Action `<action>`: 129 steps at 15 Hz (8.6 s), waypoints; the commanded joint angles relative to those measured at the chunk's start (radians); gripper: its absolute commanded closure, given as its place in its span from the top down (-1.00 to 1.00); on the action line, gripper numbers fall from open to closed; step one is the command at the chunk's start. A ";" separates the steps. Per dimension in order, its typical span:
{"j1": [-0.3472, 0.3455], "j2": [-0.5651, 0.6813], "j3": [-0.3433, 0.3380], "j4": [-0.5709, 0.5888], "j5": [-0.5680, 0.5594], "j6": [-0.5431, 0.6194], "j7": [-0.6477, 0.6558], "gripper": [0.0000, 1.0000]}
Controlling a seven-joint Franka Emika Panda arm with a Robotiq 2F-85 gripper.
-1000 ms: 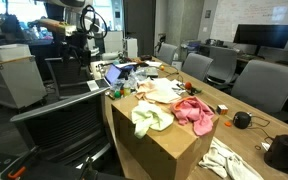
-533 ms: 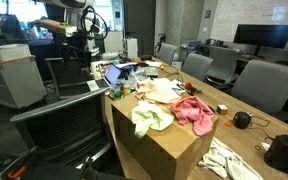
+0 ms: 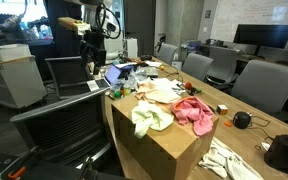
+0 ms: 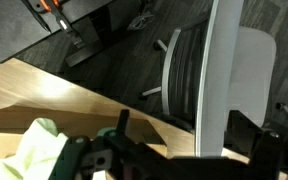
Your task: Pick up the clothes on top of the box and put them on the head rest of the chair
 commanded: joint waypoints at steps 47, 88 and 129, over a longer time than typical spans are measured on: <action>-0.115 0.374 -0.160 0.025 0.100 0.361 0.524 1.00; -0.053 0.235 -0.173 -0.056 -0.001 0.502 0.646 -0.98; 0.100 -0.074 0.236 0.063 -0.240 0.164 0.213 -0.98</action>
